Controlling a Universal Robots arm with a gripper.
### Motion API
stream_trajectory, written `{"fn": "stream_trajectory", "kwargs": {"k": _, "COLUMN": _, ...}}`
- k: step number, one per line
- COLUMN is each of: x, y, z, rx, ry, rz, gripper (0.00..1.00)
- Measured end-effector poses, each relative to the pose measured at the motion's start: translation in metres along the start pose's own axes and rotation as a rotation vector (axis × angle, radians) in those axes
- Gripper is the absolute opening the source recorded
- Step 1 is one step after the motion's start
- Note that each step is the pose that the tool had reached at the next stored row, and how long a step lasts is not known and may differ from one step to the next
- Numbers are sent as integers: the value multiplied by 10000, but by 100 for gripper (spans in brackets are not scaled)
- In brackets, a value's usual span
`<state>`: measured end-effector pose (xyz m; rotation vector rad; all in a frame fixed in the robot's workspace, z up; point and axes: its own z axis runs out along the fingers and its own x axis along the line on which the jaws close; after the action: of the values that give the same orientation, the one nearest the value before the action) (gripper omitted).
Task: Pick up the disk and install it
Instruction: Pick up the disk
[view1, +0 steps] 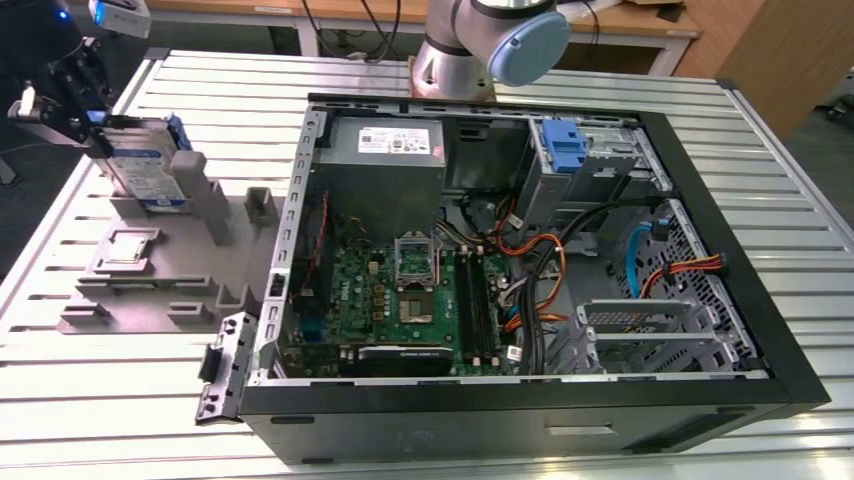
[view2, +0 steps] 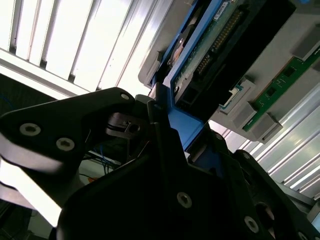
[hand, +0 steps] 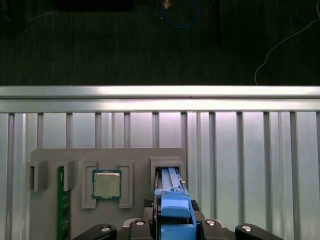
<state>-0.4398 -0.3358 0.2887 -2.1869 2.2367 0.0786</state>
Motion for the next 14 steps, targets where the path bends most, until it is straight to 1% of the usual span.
{"fn": "stream_trajectory", "kwargs": {"k": 14, "x": -4, "y": 3, "z": -90, "rx": 0, "ry": 0, "rz": 0, "gripper": 37}}
